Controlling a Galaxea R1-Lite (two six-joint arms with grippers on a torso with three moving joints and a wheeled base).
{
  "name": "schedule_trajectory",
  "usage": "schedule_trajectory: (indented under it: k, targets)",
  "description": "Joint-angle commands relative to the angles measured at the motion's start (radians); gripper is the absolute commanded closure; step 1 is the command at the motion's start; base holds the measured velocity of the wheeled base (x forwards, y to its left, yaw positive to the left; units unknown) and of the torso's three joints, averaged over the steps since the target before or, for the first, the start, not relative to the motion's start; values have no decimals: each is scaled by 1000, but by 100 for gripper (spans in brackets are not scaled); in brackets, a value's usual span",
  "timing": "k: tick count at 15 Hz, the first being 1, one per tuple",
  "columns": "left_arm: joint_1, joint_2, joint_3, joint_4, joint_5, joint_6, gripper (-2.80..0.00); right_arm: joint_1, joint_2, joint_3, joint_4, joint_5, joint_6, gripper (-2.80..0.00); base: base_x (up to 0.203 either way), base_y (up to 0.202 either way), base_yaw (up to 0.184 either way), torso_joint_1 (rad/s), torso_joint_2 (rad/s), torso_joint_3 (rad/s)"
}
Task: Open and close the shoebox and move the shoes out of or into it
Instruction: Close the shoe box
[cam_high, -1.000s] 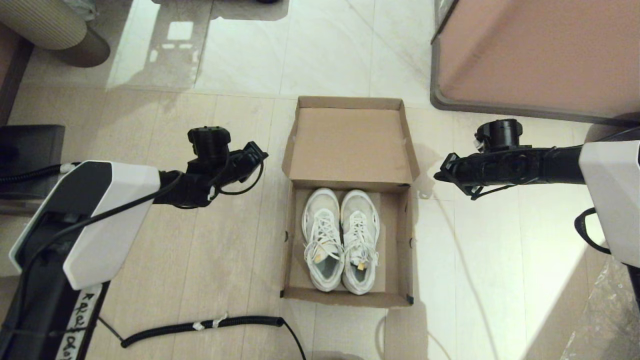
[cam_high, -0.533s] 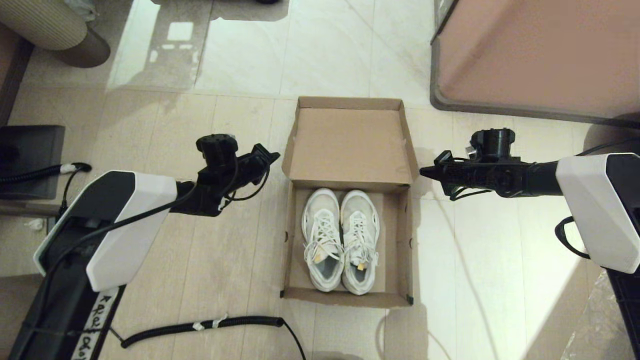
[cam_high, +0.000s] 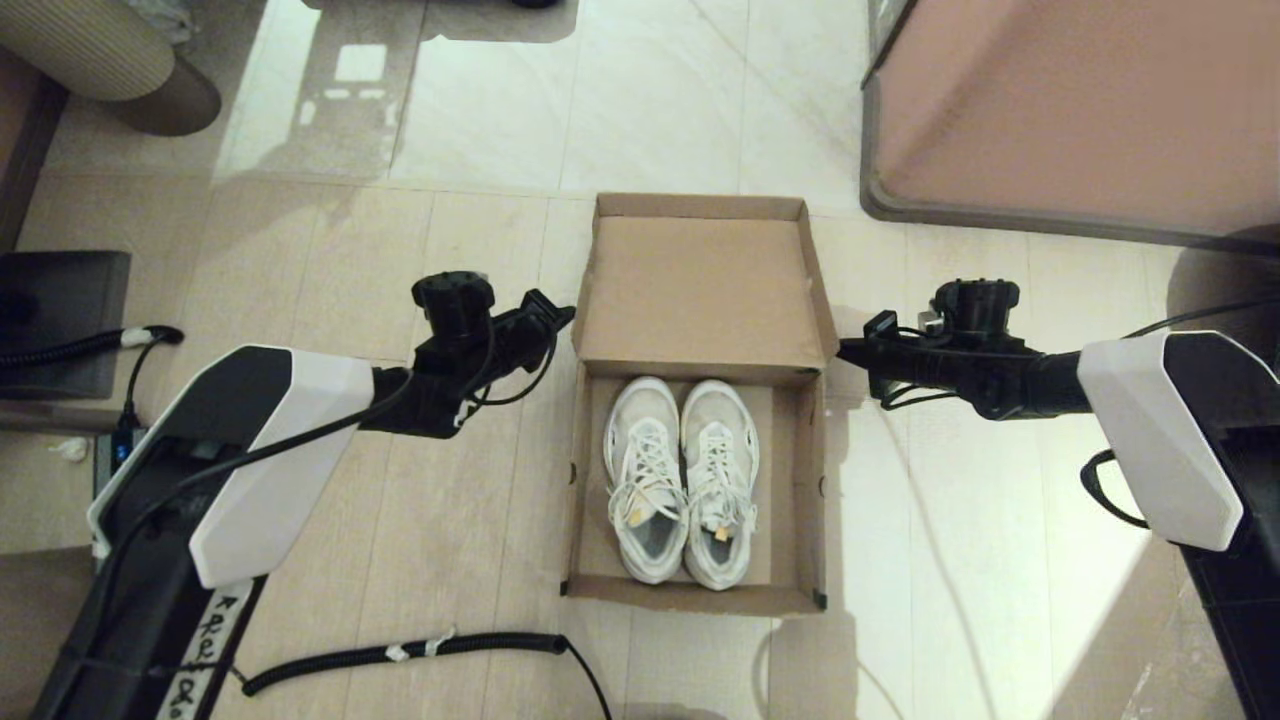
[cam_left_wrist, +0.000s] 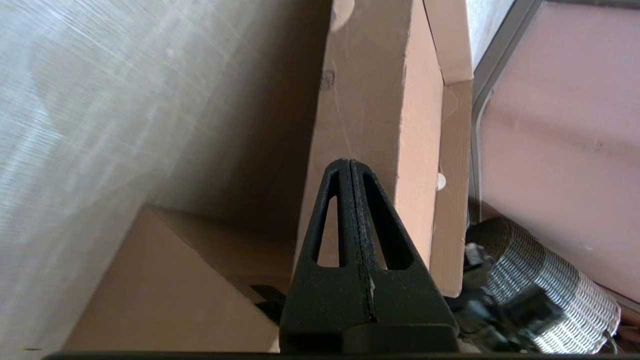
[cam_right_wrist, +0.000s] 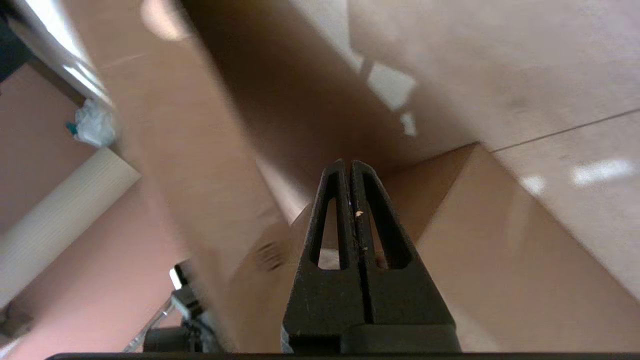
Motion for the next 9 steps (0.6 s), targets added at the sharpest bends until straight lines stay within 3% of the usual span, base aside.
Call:
schedule_trajectory:
  k: [1, 3, 7, 9]
  targets:
    - [-13, 0, 0, -4, 0, -6, 0, 9, 33, 0, -66, 5, 67, 0, 0, 0, 0, 0, 0, 0]
    - [-27, 0, 0, -4, 3, -6, 0, 18, 40, 0, -141, 10, 166, 0, 0, 0, 0, 0, 0, 0]
    - [-38, 0, 0, -5, 7, -6, 0, 31, 44, -2, -156, 29, 215, 0, 0, 0, 0, 0, 0, 0]
    - [-38, 0, 2, -5, 7, -6, 0, 29, 47, -1, -218, 40, 320, 0, 0, 0, 0, 0, 0, 0]
